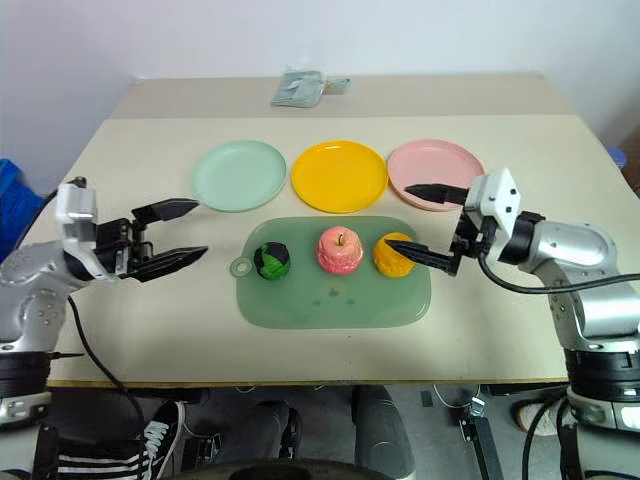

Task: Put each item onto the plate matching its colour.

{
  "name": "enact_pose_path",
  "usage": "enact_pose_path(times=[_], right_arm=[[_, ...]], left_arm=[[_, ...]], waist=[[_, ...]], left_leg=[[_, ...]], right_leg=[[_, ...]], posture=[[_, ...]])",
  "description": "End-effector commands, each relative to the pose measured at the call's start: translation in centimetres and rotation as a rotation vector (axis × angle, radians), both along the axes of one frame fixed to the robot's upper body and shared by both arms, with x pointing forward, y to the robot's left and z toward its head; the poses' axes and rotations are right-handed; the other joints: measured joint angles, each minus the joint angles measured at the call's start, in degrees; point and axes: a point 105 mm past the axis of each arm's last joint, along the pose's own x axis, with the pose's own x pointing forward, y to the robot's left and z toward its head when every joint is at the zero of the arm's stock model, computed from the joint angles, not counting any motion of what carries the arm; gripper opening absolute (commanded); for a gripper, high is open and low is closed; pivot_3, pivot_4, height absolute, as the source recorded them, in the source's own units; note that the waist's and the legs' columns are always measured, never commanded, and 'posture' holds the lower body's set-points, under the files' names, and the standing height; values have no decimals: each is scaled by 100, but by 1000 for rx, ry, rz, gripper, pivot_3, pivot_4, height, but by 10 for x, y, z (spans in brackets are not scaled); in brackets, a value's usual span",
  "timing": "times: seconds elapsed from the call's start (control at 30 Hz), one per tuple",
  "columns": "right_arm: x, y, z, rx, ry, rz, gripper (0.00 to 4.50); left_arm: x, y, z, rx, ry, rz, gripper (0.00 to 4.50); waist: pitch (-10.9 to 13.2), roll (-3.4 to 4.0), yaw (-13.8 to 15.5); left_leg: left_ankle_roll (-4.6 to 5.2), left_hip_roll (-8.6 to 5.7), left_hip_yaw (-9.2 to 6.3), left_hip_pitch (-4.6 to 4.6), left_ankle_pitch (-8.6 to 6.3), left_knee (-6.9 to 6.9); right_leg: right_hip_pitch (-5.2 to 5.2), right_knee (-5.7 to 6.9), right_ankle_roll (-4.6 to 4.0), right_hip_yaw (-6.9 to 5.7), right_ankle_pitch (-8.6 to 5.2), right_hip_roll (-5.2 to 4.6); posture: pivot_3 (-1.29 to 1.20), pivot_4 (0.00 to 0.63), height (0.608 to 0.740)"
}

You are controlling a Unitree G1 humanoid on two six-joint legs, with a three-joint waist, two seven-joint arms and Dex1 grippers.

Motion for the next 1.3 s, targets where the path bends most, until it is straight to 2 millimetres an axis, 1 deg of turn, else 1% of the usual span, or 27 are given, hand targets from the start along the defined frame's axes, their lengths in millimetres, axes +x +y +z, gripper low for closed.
enact_pose_path(times=[0.03, 0.13, 0.2, 0.23, 0.3, 0.4, 0.5, 0.57, 0.67, 0.73, 0.8, 0.93, 1.0, 1.13, 1.3], right_arm=[[-5, 19, 8, 12, -8, 93, 4460], [-10, 26, 3, -19, 67, 160, 4460], [-11, 25, 6, -34, 70, 170, 4460], [-9, 24, 7, -49, 76, 160, 4460], [-9, 31, 8, -92, 104, 156, 4460], [-14, 33, 4, -243, 78, 155, 4460], [-12, 39, 12, -251, 47, 113, 4460], [-7, 37, 13, -301, -6, 57, 4460], [-9, 38, 20, -281, 17, 17, 4460], [-8, 35, 19, -301, 40, -12, 4460], [-9, 35, 18, -264, 102, -15, 4460], [-20, 40, 25, -164, 177, 41, 4460], [-26, 41, 24, -142, 229, 63, 4460], [-28, 45, 23, -138, 247, 56, 4460], [-32, 47, 27, -111, 303, 69, 4460]], left_arm=[[-9, 2, 3, 5, -25, -6, 4500], [-17, -3, 1, 14, 6, -28, 4500], [-18, -6, -1, 31, 0, -25, 4500], [-15, -8, -2, 40, -7, -16, 4500], [-10, -6, -6, 57, -12, -1, 4500], [-2, -17, -12, 77, -40, -3, 4500], [3, -26, -15, 65, -46, -7, 4500], [6, -31, -19, 65, -42, -7, 4500], [13, -39, -25, 71, -38, -9, 4500], [15, -44, -27, 71, -33, -19, 4500], [16, -51, -32, 77, -21, -43, 4500], [21, -62, -41, 72, -17, -68, 4500], [24, -68, -42, 60, -17, -72, 4500], [27, -81, -53, 83, -26, -95, 4500], [34, -89, -66, 114, -45, -66, 4500]], waist=[[0, 0, 17], [0, 0, 52], [0, -1, 73], [0, -1, 74], [0, -1, 51], [1, 2, 46], [0, 0, 41], [0, 0, 33], [0, 0, 44], [0, 0, 49], [-1, -1, 59], [-1, -1, 59], [-1, -1, 60], [-1, -1, 53], [-1, -1, 57]], left_leg=[[0, 1, -2, -2, 0, 0], [0, -2, -3, -11, 0, 2], [1, -5, -4, -15, 0, 4], [1, -6, -5, -17, -1, 6], [1, -7, -5, -15, -1, 6], [0, -4, -5, -13, 0, 3], [-1, -4, -7, -16, 0, 2], [-1, -5, -2, -16, 1, 3], [-2, -5, -4, -16, 1, 2], [-2, -5, -5, -18, 1, 2], [-1, -5, -5, -19, 0, 3], [-1, -6, -6, -19, 0, 4], [-1, -5, -6, -20, 0, 3], [0, -5, -6, -19, 0, 3], [0, -5, -5, -19, 0, 3]], right_leg=[[0, 0, 0, 0, 0, 0], [-3, -4, 0, -1, 0, -4], [-3, -8, 0, -2, 0, -9], [-2, -10, 0, -4, 0, -10], [-2, -10, 0, -4, 0, -10], [-5, -6, 0, -5, 0, -6], [-5, -8, 0, -9, 0, -6], [-7, -8, 0, -5, 0, -8], [-7, -8, 0, -6, 0, -7], [-8, -8, 0, -6, 0, -8], [-7, -9, 0, -6, 0, -9], [-6, -11, 0, -6, 0, -10], [-7, -10, 0, -6, 0, -9], [-6, -10, 0, -7, 0, -9], [-7, -10, 0, -7, 0, -8]], posture=[[0, 150, 740], [0, 150, 740], [0, 150, 740], [0, 150, 740], [0, 150, 740], [0, 150, 740], [0, 150, 740], [0, 150, 740], [0, 150, 740], [0, 150, 740], [0, 150, 740], [0, 150, 740], [0, 150, 740], [0, 150, 740], [0, 150, 740]])
